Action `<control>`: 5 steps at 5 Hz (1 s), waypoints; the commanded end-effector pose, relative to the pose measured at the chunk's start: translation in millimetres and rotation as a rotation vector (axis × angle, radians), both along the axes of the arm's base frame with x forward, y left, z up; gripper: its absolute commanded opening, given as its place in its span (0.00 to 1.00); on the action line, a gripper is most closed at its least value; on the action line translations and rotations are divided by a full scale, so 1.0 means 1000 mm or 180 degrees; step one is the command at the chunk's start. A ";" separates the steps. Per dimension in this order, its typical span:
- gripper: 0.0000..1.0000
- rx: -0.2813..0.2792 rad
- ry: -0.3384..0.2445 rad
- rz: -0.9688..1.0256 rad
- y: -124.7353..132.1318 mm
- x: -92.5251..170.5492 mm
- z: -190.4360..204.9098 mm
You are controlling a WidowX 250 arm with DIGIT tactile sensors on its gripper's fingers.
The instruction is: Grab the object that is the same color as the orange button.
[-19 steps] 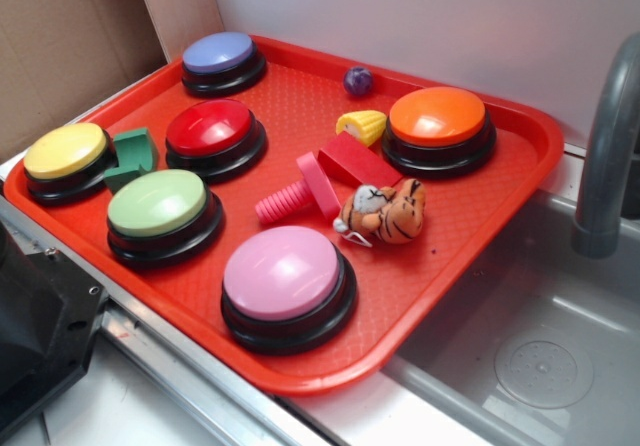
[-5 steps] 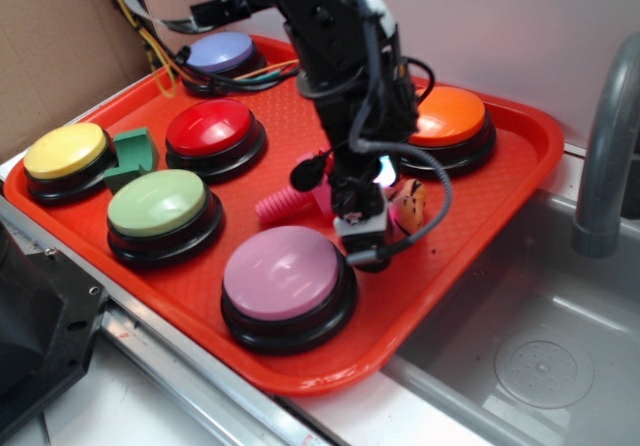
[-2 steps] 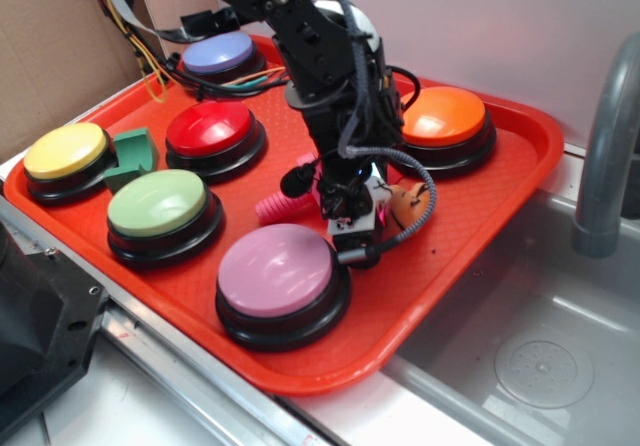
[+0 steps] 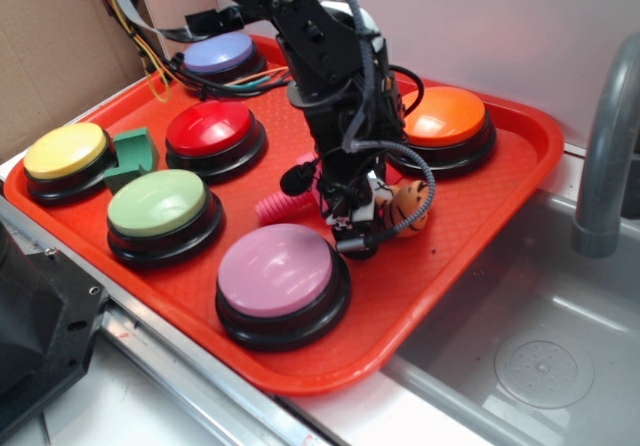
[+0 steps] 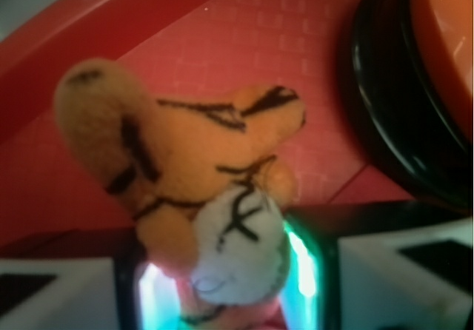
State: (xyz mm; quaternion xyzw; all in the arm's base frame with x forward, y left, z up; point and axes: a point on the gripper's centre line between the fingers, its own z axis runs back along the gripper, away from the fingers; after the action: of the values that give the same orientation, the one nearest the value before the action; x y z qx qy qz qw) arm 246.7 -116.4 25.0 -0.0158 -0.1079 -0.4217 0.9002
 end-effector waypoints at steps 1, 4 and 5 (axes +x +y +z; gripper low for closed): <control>0.00 0.0067 -0.0037 0.0372 -0.006 0.004 0.039; 0.00 0.0137 0.0005 0.2052 0.054 -0.018 0.129; 0.00 0.0197 -0.0018 0.2397 0.083 -0.034 0.151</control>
State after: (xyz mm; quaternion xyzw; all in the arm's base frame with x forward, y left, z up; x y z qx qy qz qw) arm 208.8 -23.2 158.7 0.0555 -0.0658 -0.0698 0.9938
